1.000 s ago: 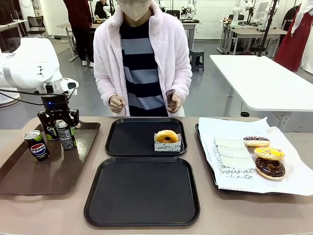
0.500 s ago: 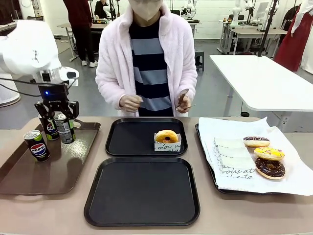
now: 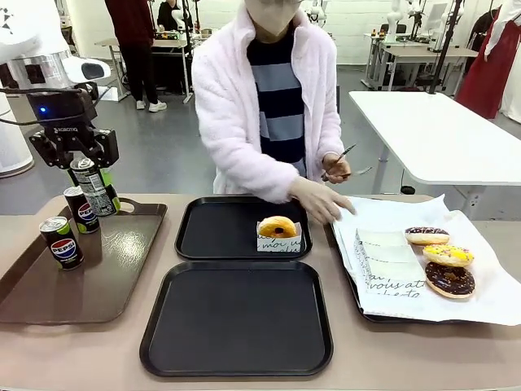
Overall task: Set up donuts and drinks on trays.
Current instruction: Pick up one Pepsi coke and place it on the Flat Tray.
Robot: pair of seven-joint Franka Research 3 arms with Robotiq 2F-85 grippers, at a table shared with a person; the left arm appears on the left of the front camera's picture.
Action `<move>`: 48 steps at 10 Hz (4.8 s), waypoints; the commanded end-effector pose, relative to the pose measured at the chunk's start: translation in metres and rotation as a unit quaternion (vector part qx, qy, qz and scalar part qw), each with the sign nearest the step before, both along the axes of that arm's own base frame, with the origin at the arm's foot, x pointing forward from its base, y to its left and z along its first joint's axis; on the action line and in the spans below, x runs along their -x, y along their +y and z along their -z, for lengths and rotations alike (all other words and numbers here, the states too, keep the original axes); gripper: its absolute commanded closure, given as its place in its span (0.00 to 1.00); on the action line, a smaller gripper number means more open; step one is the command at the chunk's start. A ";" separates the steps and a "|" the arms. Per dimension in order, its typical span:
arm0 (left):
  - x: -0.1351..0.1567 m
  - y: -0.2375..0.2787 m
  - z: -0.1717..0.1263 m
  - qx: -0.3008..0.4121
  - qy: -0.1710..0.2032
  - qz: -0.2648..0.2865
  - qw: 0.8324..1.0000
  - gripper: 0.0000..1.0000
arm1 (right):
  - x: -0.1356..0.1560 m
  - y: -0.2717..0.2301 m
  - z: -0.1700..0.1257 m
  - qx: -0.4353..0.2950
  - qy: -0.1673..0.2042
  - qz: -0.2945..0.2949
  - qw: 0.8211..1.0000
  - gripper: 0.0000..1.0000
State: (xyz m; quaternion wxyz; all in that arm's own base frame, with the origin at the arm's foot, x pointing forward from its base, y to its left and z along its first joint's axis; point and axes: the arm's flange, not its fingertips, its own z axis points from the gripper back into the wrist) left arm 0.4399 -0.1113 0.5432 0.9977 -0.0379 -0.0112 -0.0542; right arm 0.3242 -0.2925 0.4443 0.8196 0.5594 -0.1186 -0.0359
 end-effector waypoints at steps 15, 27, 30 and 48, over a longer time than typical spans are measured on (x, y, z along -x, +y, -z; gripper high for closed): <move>-0.052 -0.186 0.017 -0.085 -0.027 0.162 0.983 0.41 | 0.001 0.000 -0.001 -0.004 0.004 0.000 1.000 0.00; -0.079 -0.202 0.133 -0.044 -0.025 0.182 0.982 0.41 | 0.001 0.000 -0.001 -0.004 0.004 0.000 1.000 0.00; -0.028 -0.162 0.073 -0.053 0.043 0.215 0.974 0.41 | 0.001 0.000 -0.001 -0.004 0.004 0.000 1.000 0.00; 0.071 -0.044 -0.002 -0.046 0.026 0.247 0.968 0.41 | 0.001 0.000 -0.001 -0.004 0.004 0.000 1.000 0.00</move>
